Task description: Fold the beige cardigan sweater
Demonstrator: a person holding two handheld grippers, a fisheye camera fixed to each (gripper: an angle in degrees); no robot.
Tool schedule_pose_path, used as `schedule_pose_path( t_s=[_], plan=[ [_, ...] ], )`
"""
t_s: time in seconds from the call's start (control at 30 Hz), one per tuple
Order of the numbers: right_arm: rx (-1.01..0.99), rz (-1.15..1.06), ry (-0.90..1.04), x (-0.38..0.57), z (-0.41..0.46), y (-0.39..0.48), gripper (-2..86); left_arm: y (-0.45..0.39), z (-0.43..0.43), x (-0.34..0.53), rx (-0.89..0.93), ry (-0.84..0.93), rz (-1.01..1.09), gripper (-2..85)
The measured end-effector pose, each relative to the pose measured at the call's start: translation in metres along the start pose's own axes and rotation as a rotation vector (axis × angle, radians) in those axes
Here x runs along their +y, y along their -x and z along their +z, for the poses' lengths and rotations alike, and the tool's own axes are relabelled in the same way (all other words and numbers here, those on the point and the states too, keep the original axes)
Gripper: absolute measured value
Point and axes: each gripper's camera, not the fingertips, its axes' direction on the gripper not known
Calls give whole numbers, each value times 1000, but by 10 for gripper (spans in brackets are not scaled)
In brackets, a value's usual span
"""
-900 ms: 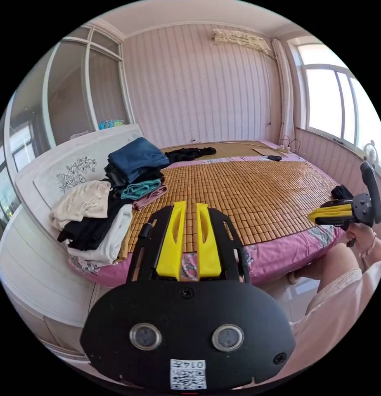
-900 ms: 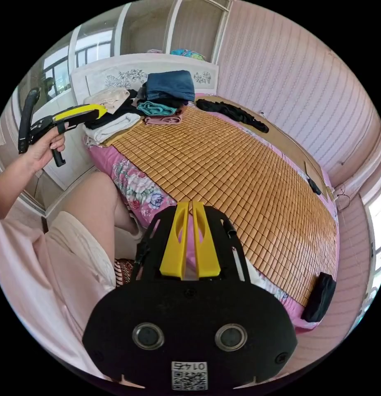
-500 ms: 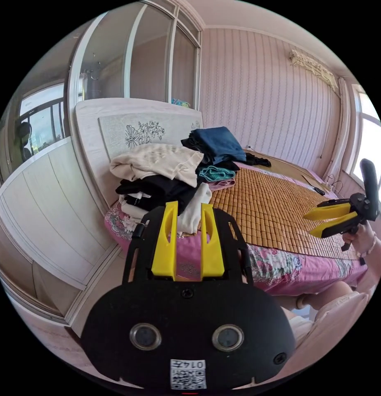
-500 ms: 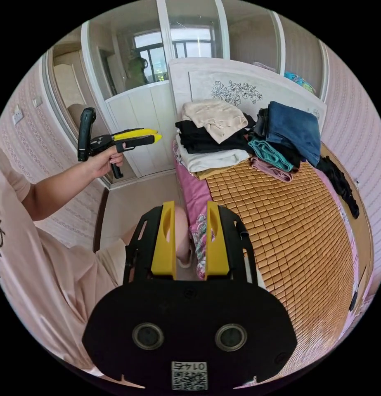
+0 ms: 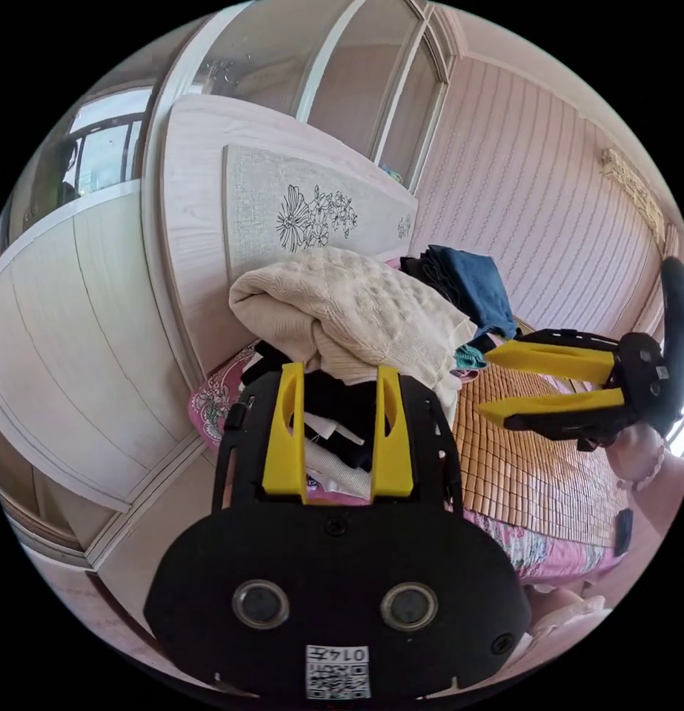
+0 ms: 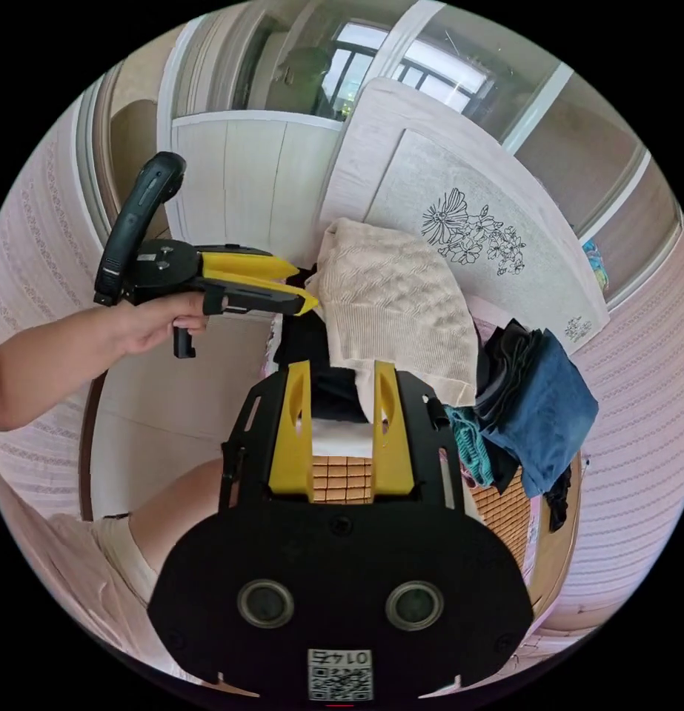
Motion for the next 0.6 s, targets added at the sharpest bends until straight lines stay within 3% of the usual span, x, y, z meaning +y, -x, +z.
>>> schedule_pose_path(
  t_s=[0.13,0.2,0.3,0.6],
  plan=[
    [-47,83,135,-25,62,-9,108,8,19,-16,68,53,6,88],
    [17,114,129,-22,59,-13,58,7,17,-21,65,63,20,66],
    [-50,103,84,-12,27,-28,24,-2,3,-26,23,29,78,48],
    [-388,413,-461,98,-175,-151,11,-60,-81,-101,-37,-114,170,35]
  ],
)
